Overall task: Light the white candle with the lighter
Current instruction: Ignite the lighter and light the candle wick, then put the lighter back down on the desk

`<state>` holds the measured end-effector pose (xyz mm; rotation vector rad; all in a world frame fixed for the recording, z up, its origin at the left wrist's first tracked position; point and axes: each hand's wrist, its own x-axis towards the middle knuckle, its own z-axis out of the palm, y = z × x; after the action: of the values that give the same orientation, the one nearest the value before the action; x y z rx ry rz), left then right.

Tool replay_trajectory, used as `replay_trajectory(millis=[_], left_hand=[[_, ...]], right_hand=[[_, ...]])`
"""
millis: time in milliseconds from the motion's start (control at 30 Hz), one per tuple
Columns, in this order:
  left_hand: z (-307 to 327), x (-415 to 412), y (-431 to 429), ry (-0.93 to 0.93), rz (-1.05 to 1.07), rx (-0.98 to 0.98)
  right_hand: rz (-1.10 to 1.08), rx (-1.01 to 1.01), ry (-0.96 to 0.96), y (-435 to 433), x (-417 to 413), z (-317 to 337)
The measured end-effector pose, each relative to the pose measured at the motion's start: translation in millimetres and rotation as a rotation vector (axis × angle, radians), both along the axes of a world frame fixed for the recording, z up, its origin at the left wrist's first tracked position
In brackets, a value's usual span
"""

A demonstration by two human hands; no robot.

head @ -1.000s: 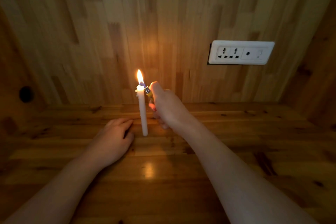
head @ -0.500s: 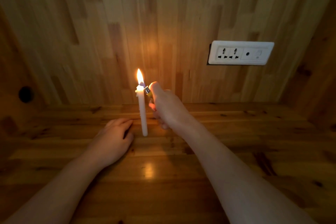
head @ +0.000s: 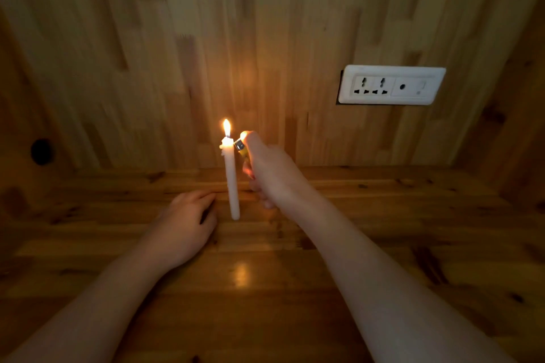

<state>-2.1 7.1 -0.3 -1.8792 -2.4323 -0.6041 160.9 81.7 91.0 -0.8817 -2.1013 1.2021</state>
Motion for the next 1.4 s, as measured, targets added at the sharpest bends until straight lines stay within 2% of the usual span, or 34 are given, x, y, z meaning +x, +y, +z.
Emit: replay_trajectory(millis=[400,567,833,1067,1400], left_hand=[[-1.5,-2.2,-0.7,0.003,0.003,0.002],[-1.1,-1.8,-0.1,-0.004,0.014,-0.016],[-1.2,-1.7,0.0,-0.032,0.014,-0.009],[-1.1,-1.8,-0.3,-0.028,0.002,0.003],[-0.3,-1.7,-0.9,-0.03,-0.007,0.003]], right_hand=[[0.039,-0.074,0.048,6.4,2.3,-3.6],[-0.041,-0.255,0.064,10.4,1.1,-5.8],[-0.052,-0.288,0.076,14.6,4.2,-14.0],[-0.096,-0.221,0.077,25.3,14.6,-24.1],[-0.221,0.026,0.095,44.6,44.1,-37.7]])
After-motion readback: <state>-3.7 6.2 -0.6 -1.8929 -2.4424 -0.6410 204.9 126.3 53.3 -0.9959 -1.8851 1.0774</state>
